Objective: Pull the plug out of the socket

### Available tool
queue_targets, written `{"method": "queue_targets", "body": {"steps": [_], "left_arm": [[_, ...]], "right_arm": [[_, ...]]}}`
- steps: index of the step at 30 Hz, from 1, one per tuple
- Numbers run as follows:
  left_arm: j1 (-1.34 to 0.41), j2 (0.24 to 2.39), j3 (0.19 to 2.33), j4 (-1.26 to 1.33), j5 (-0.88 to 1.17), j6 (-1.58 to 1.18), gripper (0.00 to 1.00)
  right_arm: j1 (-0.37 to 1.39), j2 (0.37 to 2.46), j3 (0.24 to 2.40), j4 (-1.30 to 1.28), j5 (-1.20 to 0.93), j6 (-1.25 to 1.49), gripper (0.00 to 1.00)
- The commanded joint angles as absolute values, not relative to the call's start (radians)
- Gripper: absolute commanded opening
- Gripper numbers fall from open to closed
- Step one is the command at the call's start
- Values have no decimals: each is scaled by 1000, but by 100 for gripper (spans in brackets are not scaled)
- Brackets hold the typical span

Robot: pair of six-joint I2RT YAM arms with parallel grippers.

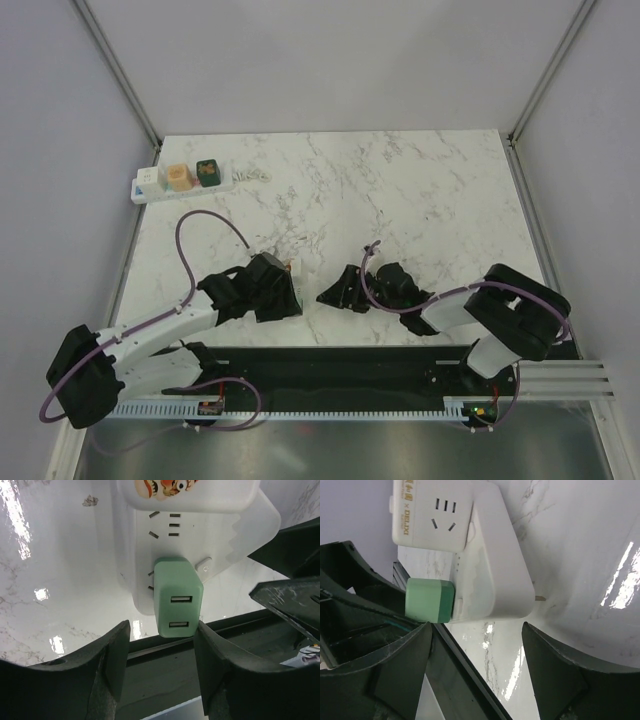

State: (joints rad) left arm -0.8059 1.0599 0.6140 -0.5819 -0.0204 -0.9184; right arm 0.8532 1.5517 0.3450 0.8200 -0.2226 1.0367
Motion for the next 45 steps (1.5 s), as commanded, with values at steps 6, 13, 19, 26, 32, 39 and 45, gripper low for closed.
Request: {"method": "queue_targets", "body": {"steps": [6, 13, 19, 26, 32, 39, 45], "left_arm": [[-828, 999, 629, -574, -100, -979, 55], [-836, 1084, 701, -575, -143, -907, 46], [-844, 1140, 729, -565, -155, -893, 43], [-891, 1150, 716, -558, -179, -922, 31], [-913, 1167, 732, -560, -176, -927, 23], [-920, 1201, 770, -558, -152, -927, 3], [-920, 1227, 815, -560, -126, -937, 2]], "right_arm": [[879, 1661, 331, 999, -160, 1111, 80], [879, 1709, 347, 1042, -155, 1131, 76], [881, 1718, 344, 1046, -153, 1141, 71], [888, 1746, 388, 1026, -169, 1141, 73], [907, 1761, 419, 977, -115, 1129, 69], [914, 1781, 449, 888, -45, 1085, 57], [916, 1801, 420, 888, 18, 1066, 17]]}}
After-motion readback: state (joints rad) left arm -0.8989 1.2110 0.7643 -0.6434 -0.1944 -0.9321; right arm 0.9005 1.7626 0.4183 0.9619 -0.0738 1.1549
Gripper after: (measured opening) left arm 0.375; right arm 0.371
